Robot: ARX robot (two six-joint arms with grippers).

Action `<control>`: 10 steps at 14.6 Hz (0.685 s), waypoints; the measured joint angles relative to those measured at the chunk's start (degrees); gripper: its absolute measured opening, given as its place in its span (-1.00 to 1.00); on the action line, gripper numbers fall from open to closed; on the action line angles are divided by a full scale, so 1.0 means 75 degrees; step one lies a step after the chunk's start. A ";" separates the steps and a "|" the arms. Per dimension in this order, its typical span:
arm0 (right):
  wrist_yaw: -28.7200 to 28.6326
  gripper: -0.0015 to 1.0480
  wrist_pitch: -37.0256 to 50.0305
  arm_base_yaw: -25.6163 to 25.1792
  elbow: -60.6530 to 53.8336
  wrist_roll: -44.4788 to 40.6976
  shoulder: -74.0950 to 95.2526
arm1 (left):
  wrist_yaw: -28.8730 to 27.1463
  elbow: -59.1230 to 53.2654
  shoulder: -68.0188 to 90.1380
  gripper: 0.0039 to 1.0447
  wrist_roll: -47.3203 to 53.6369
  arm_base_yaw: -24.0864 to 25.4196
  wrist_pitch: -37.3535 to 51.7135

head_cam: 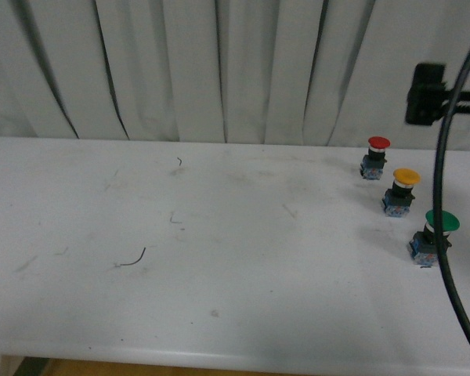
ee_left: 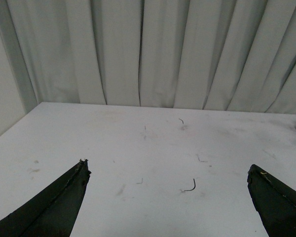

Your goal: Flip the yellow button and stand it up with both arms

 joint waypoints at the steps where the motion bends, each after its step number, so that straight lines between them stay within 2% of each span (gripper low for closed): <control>1: -0.0149 0.87 0.0303 -0.0026 -0.0475 0.0149 -0.0586 | 0.0000 0.0000 0.0000 0.88 0.0000 0.0000 0.0000; 4: -0.0493 0.87 0.0816 -0.0055 -0.1411 0.0248 -0.1862 | 0.0000 0.0000 0.0000 0.88 0.0000 0.0000 0.0000; 7: -0.0851 0.86 0.0743 -0.0149 -0.2212 0.0358 -0.3185 | 0.0000 0.0000 0.0000 0.88 0.0003 0.0000 0.0000; 8: -0.0309 0.63 -0.0052 -0.0248 -0.2850 0.0044 -0.4371 | 0.0000 0.0000 0.0000 0.88 0.0000 0.0000 0.0000; 10: -0.0026 0.14 -0.0956 -0.0344 -0.4473 -0.0382 -0.6665 | 0.0000 0.0000 0.0000 0.88 0.0000 0.0000 0.0000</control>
